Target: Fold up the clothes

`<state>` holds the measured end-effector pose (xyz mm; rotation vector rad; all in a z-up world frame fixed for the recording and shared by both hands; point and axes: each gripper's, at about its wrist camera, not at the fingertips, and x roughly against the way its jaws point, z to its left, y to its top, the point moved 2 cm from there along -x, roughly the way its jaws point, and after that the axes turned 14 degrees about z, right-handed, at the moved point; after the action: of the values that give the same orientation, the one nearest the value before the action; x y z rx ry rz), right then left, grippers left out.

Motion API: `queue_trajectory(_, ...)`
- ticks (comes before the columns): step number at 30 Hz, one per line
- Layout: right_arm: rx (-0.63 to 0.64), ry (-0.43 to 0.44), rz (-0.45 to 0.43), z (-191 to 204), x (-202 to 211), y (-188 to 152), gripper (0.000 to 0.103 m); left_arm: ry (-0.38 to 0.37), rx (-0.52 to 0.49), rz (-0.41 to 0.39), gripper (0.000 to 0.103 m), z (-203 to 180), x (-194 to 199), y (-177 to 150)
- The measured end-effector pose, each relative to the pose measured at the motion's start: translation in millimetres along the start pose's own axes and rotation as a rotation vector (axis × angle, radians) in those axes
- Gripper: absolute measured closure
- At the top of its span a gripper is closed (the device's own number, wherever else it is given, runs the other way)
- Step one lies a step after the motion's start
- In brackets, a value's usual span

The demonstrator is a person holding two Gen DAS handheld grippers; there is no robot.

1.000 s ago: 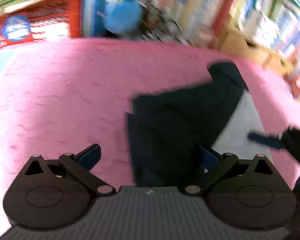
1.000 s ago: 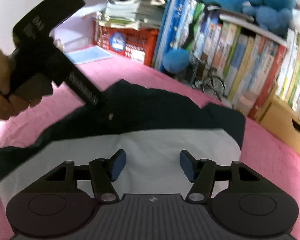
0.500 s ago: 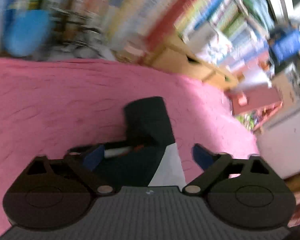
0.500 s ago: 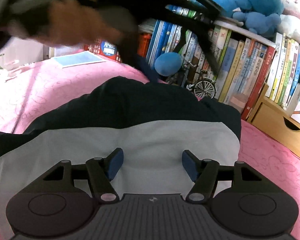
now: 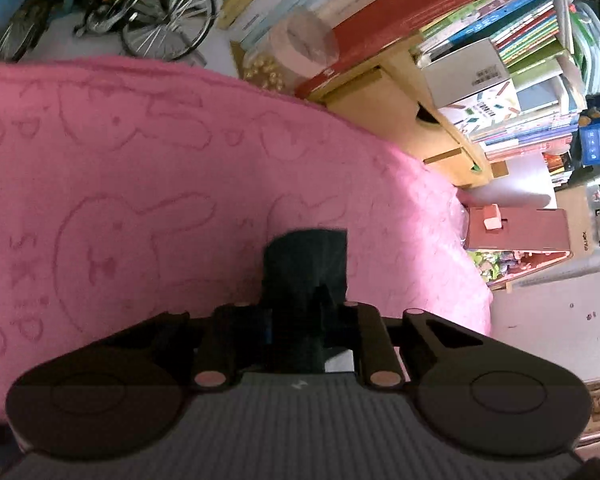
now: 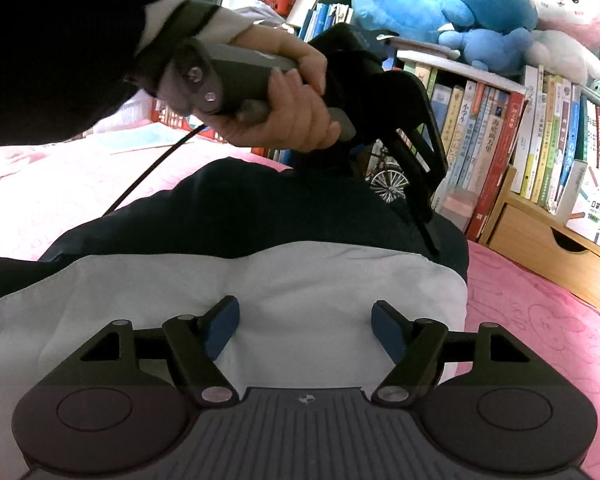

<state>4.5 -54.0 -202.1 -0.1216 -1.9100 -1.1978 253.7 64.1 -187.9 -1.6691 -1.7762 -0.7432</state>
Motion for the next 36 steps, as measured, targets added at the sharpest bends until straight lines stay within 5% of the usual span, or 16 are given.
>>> queue_trajectory(5, -0.008, -0.001, -0.003, -0.2, -0.5, -0.9, 0.027, -0.043, 0.008, -0.085, 0.090, -4.2, 14.0, 24.0)
queue_trajectory(9, -0.017, 0.001, -0.003, -1.1, -1.1, -1.7, 0.025, 0.003, -0.084, -0.115, 0.087, -26.5, 36.1, 21.9)
queue_trajectory(11, -0.024, 0.004, -0.001, -2.1, -1.5, -2.2, 0.023, 0.054, -0.159, -0.103, 0.069, -40.0, 46.2, 9.3)
queue_trajectory(14, -0.033, 0.009, 0.001, -3.5, -2.2, -2.8, 0.022, 0.146, -0.190, -0.022, 0.020, -41.0, 46.8, -20.5)
queue_trajectory(15, -0.036, 0.012, 0.002, -4.0, -2.4, -2.9, 0.022, 0.159, -0.182, 0.025, 0.015, -37.6, 41.8, -29.9)
queue_trajectory(17, -0.041, 0.017, 0.004, -5.0, -2.8, -3.1, 0.021, 0.179, -0.149, 0.146, 0.015, -29.4, 22.0, -46.4)
queue_trajectory(19, -0.045, 0.020, 0.005, -6.3, -3.4, -2.5, 0.020, 0.247, -0.191, 0.179, 0.018, -32.1, 1.1, -51.7)
queue_trajectory(21, -0.048, 0.023, 0.007, -7.2, -3.9, -2.2, 0.020, 0.311, -0.238, 0.156, 0.042, -37.1, -13.7, -42.4)
queue_trajectory(25, -0.059, 0.026, 0.012, -9.2, -5.2, -2.4, 0.020, 0.314, -0.214, 0.124, 0.067, -33.9, -30.7, -2.7)
queue_trajectory(32, -0.095, 0.007, 0.030, -13.3, -9.5, -2.7, 0.009, 0.405, -0.266, 0.121, 0.066, -35.9, -53.8, 11.7)
queue_trajectory(36, -0.097, -0.012, 0.034, -11.7, -9.4, -3.2, 0.007, 0.480, -0.316, 0.047, 0.060, -40.6, -58.0, 15.5)
